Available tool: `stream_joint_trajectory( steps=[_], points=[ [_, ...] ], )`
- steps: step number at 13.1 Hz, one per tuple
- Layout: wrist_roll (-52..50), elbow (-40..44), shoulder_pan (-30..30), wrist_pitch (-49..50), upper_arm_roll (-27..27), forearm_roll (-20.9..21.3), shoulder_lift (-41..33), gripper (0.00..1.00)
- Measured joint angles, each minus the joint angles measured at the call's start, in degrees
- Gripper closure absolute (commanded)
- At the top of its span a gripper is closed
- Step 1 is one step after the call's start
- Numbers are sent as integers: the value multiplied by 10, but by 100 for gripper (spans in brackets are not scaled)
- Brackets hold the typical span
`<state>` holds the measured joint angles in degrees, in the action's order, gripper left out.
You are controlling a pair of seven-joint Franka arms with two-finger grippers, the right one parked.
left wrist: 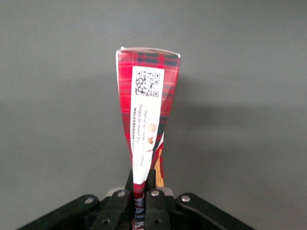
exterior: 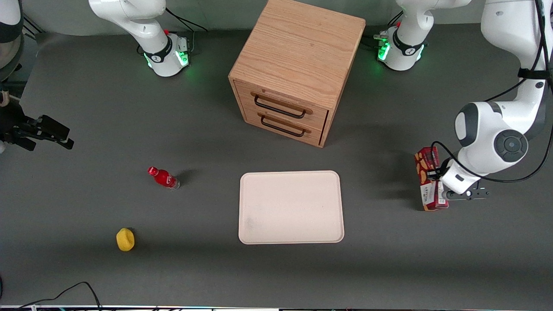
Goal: Place red cookie box on tray
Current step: 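Lift the red box and carry it over the white tray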
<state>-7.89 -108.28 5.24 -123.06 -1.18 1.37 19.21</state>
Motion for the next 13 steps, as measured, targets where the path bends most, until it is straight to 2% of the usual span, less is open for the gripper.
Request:
stream_joint_trajectory(
  steps=[2, 5, 9, 13],
  points=[
    [-49, 79, 41, 69, 6, -1, -2, 100],
    [-143, 154, 110, 93, 11, -2, 19, 100],
    [-237, 243, 207, 91, 13, -1, 129, 100],
    [-242, 289, 242, 90, 12, 10, 200, 100]
  ],
)
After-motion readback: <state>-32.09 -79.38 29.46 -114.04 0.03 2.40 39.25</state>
